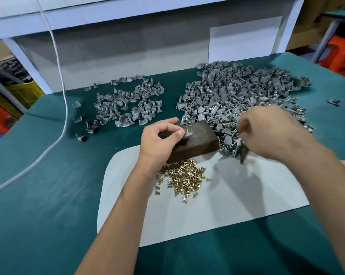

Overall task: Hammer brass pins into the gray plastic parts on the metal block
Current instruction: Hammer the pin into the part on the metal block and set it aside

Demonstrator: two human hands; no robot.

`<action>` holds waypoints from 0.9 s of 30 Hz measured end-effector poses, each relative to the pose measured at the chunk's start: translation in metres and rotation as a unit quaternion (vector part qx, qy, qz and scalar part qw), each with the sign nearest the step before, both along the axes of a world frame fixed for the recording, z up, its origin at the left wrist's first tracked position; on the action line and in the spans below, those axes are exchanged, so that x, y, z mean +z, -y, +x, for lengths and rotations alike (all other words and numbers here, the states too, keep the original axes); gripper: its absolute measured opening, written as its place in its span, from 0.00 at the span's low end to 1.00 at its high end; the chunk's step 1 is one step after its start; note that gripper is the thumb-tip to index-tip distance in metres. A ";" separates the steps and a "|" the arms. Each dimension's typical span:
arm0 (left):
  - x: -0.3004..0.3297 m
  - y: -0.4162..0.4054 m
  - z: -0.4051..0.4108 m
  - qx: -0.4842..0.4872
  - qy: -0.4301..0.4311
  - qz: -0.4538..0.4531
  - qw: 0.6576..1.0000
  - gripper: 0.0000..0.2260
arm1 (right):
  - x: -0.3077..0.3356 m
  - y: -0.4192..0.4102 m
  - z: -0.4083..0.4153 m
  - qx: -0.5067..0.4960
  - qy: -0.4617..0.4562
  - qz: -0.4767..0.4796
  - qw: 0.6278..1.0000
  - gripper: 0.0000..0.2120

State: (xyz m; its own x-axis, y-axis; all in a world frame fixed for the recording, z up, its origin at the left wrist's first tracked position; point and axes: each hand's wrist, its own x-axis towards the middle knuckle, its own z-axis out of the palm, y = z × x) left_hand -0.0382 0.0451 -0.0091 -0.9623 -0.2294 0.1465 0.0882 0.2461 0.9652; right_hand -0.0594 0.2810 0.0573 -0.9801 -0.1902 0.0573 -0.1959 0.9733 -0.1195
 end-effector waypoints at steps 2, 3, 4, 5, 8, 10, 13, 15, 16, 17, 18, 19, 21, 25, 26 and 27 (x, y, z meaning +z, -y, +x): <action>-0.001 0.001 -0.001 -0.003 -0.002 0.010 1.000 0.06 | 0.001 0.028 0.004 0.056 -0.025 -0.082 0.995 0.05; -0.002 0.001 -0.001 -0.007 -0.006 0.019 1.000 0.06 | 0.000 0.040 0.007 0.093 -0.020 -0.117 0.989 0.08; -0.002 0.002 -0.001 -0.012 -0.015 0.027 0.999 0.07 | -0.002 0.051 0.008 0.128 -0.013 -0.138 0.982 0.11; -0.002 0.003 -0.001 -0.019 -0.026 0.033 0.999 0.08 | -0.005 0.058 0.008 0.154 -0.013 -0.148 0.977 0.12; -0.004 0.009 -0.005 -0.010 -0.046 0.033 0.998 0.09 | -0.009 0.066 -0.001 0.180 -0.064 -0.174 0.966 0.07; -0.008 0.016 -0.009 0.047 -0.045 0.048 0.997 0.07 | -0.008 0.065 -0.007 0.148 -0.099 -0.198 0.964 0.08; -0.019 0.036 -0.014 0.169 -0.063 -0.100 0.979 0.06 | -0.006 0.055 -0.019 0.081 -0.124 -0.186 0.971 0.10; -0.024 0.046 -0.015 0.194 -0.083 -0.215 0.953 0.06 | -0.004 0.049 -0.024 0.036 -0.136 -0.179 0.974 0.11; -0.026 0.049 -0.016 0.198 -0.072 -0.256 0.943 0.08 | -0.003 0.049 -0.025 0.028 -0.142 -0.186 0.972 0.12; -0.027 0.051 -0.017 0.199 -0.051 -0.294 0.933 0.10 | -0.002 0.051 -0.021 0.037 -0.143 -0.203 0.968 0.11; -0.028 0.052 -0.018 0.198 -0.026 -0.330 0.922 0.12 | -0.002 0.058 -0.014 0.067 -0.139 -0.220 0.963 0.08; -0.029 0.053 -0.018 0.191 -0.008 -0.359 0.914 0.15 | -0.002 0.066 -0.004 0.116 -0.133 -0.228 0.958 0.06; -0.028 0.054 -0.020 0.163 0.011 -0.383 0.909 0.19 | -0.010 0.087 0.021 0.257 -0.101 -0.200 0.940 0.03; -0.028 0.058 -0.024 0.135 0.045 -0.387 0.911 0.20 | -0.036 0.116 0.058 0.446 -0.027 -0.084 0.891 0.10; -0.029 0.059 -0.025 0.141 0.046 -0.378 0.914 0.19 | -0.040 0.117 0.059 0.454 -0.027 -0.063 0.888 0.11; -0.029 0.058 -0.025 0.148 0.043 -0.369 0.917 0.19 | -0.042 0.116 0.059 0.458 -0.025 -0.058 0.887 0.12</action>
